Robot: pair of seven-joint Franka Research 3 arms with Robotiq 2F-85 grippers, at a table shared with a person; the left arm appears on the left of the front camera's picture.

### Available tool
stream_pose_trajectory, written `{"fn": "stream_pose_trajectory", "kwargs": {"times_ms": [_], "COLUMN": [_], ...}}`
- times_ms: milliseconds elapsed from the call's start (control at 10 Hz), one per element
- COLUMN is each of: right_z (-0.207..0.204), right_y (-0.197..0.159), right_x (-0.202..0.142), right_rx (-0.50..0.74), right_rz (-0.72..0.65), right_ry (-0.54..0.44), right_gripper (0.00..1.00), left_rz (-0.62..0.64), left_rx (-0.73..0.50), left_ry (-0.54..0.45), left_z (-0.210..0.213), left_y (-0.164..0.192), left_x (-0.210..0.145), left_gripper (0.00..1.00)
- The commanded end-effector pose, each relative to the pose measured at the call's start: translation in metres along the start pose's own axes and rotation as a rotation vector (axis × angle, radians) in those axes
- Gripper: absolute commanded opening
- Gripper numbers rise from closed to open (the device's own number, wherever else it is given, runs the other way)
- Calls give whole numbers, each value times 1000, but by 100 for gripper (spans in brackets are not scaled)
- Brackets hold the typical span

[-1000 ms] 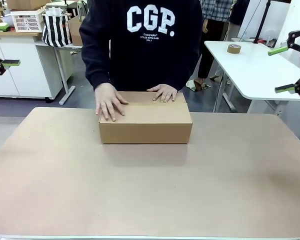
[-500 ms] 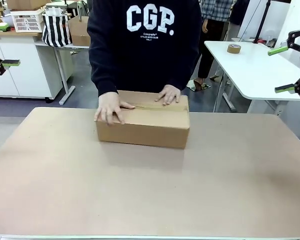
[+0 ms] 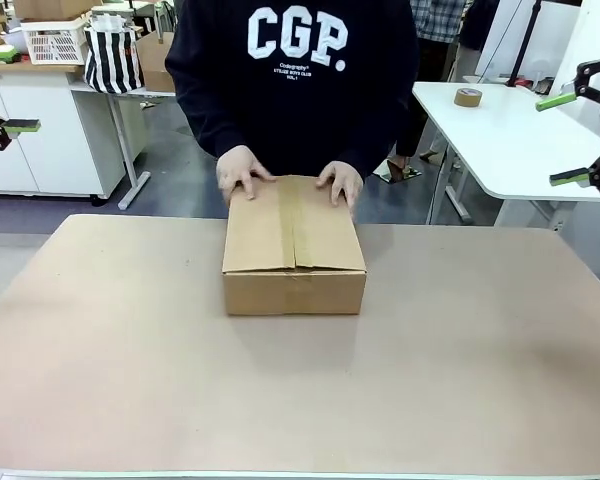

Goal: Pack the gift set into the box.
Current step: Press and hold the closed box until the human finishes sealing it.

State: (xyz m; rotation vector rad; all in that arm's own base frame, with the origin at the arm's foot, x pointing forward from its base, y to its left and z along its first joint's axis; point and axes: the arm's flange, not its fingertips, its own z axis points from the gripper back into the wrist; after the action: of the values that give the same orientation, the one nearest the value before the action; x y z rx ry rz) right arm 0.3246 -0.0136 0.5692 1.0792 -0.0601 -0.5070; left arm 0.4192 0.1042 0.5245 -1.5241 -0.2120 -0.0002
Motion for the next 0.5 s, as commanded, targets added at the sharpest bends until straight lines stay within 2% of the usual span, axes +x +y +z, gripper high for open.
{"fn": "stream_pose_trajectory", "kwargs": {"times_ms": [0,400], "right_z": [-1,-1], "right_y": [4,4], "right_x": [1,1], "right_rx": [22,22], "right_rz": [-2,-2], "right_ry": [7,7], "right_gripper": [100,100], "left_rz": [-5,-5], "left_rx": [-19,-19], "left_ry": [-1,-1], "left_z": [-1,-1], "left_y": [-1,-1], "left_x": [-2,-2], "left_gripper": [100,100]}}
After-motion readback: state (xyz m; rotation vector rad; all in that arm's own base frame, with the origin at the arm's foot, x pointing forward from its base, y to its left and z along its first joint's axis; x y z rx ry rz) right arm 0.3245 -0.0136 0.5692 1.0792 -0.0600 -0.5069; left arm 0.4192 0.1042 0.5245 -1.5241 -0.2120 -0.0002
